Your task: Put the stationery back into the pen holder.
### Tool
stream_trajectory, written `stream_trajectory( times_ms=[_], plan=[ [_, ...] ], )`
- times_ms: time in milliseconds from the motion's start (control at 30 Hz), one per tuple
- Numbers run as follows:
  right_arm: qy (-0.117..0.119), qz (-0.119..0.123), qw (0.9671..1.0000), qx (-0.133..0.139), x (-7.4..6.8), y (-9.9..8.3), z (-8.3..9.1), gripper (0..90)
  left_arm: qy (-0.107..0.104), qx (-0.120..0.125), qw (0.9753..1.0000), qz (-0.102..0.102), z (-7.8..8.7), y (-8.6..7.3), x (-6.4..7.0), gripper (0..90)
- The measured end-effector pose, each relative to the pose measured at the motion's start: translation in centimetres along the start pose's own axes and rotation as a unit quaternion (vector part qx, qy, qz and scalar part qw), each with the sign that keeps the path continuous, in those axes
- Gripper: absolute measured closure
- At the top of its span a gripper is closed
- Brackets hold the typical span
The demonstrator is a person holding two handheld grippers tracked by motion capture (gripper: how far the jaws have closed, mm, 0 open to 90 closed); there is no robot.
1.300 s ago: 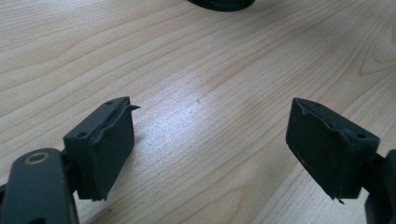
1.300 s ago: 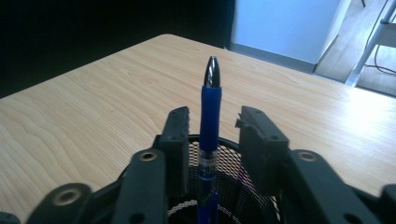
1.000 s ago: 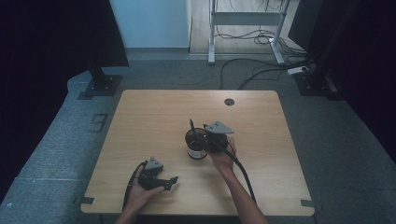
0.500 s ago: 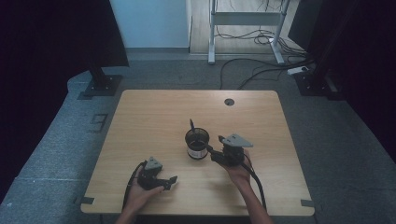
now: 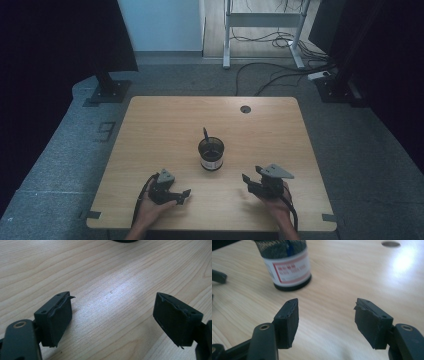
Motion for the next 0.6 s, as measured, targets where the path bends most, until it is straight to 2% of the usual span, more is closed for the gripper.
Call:
stream_trajectory(
  times_ms=[67, 133, 200, 367, 500, 600],
  plan=[
    [-0.007, -0.014, 0.9999, -0.002, 0.7, -1.1, 0.5, 35.1, 0.003, 0.002, 1.0, -0.006, -0.1, 0.0, 0.0, 15.8],
    [-0.008, -0.015, 0.9998, -0.008, 0.9, -1.4, 0.6, 35.0, 0.004, 0.002, 1.0, -0.008, -0.1, 0.0, 0.1, 15.8],
    [-0.014, -0.006, 0.9997, -0.017, 1.3, -1.9, 0.8, 35.0, 0.006, 0.002, 0.9999, -0.012, -0.1, -0.1, 0.1, 15.7],
    [-0.033, -0.002, 0.9987, -0.04, 2.2, -3.0, 0.8, 34.4, 0.012, 0.001, 0.9997, -0.023, -0.3, -0.1, 0.2, 15.3],
    [-0.037, -0.001, 0.9984, -0.042, 2.4, -3.0, 0.7, 33.9, 0.016, 0.0, 0.9994, -0.03, -0.3, -0.1, 0.3, 15.2],
    [-0.043, 0.002, 0.9975, -0.056, 2.5, -3.2, 0.5, 31.8, 0.015, 0.001, 0.9995, -0.029, -0.3, -0.1, 0.3, 15.2]
  ],
)
Point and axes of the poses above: each handheld gripper's, and its own axes: z roughly backward along the jaws, y roughly out of its top, x roughly to its right, the point moved 8 cm from there along -z, roughly forward along the jaws, and after that the axes turned 8 degrees about x, right-handed, at the moved point
